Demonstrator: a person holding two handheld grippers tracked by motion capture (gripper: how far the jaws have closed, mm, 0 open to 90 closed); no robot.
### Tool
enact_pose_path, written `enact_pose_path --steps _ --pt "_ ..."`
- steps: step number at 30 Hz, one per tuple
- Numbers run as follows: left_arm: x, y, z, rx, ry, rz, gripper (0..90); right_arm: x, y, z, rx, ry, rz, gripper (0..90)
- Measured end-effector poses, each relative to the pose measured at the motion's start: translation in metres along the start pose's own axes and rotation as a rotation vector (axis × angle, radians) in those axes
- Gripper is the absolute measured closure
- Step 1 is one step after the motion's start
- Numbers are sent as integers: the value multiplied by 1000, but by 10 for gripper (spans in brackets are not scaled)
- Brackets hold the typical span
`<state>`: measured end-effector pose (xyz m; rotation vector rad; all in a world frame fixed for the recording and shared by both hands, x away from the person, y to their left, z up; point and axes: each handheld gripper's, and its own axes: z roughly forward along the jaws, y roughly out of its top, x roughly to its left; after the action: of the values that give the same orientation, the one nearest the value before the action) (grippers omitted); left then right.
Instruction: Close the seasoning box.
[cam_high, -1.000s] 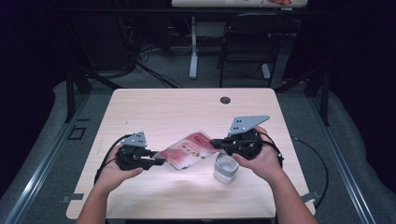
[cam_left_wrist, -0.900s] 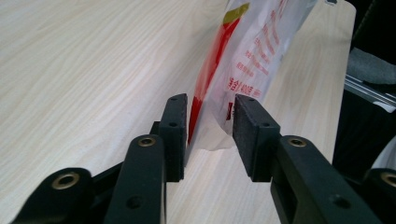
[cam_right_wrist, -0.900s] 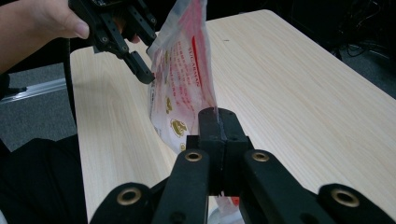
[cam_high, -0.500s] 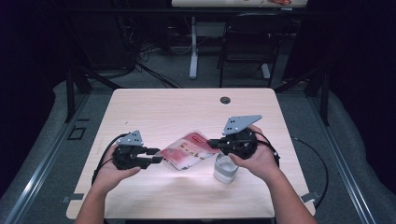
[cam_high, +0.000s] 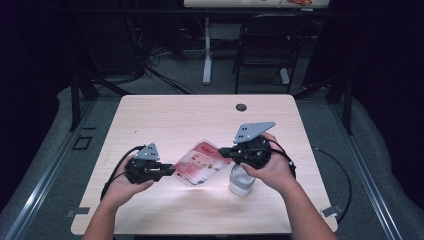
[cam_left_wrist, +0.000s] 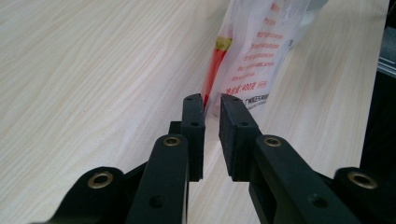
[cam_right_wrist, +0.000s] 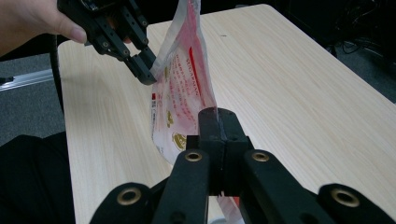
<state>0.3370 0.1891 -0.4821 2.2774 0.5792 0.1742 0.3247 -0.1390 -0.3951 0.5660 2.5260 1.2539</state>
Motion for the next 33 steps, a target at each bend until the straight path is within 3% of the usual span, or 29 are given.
enact_pose_path --steps 19,25,33 --pt "-1 -13 25 4 28 -18 828 2 -1 12 19 4 3 900" --pt "-3 -17 33 35 34 -12 829 3 -4 17 37 10 10 900" --pt "-3 -20 36 45 20 -15 828 4 -5 20 23 20 12 894"
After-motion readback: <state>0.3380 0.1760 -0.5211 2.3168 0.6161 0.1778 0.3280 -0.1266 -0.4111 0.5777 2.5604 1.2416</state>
